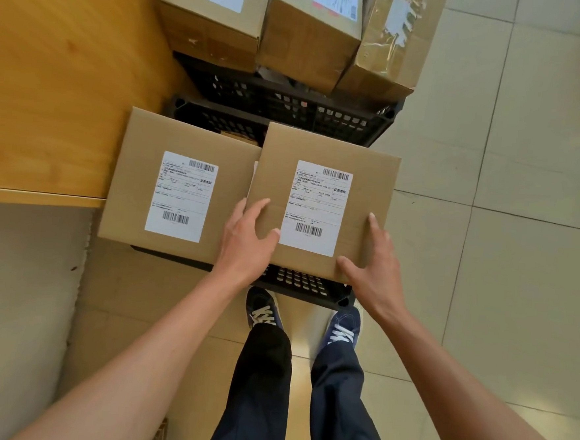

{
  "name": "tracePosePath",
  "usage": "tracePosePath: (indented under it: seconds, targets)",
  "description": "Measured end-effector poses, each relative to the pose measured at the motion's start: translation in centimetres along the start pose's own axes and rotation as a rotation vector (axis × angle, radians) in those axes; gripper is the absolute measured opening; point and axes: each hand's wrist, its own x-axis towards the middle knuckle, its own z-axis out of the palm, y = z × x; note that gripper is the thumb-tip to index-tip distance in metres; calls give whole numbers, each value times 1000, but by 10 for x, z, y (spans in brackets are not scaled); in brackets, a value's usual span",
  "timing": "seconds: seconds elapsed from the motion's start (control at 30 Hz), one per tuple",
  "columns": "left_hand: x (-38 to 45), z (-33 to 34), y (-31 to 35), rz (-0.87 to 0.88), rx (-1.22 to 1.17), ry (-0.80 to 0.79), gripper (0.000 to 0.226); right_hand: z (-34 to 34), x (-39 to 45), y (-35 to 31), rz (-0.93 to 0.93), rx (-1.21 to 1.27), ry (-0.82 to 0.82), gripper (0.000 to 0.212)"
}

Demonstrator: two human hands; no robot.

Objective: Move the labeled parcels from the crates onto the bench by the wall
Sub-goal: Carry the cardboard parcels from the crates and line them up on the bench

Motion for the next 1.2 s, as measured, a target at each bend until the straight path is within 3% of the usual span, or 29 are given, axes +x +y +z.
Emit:
tracePosePath:
  seconds: [0.23, 0.4, 0.77, 1.2]
  targets:
    - [-60, -25, 27, 90, -23, 55, 69, -46, -39, -33, -52, 18, 15, 101]
    - [-126, -53, 53, 94, -35, 99, 85, -92, -85, -78, -202, 9, 6, 99]
    - [-324, -126, 91, 51, -182, 458, 86, -185, -208, -194, -596, -54, -132, 92]
    - [-533, -170, -2, -210, -347, 880, 86, -117, -382, -292, -1017, -278, -456, 90]
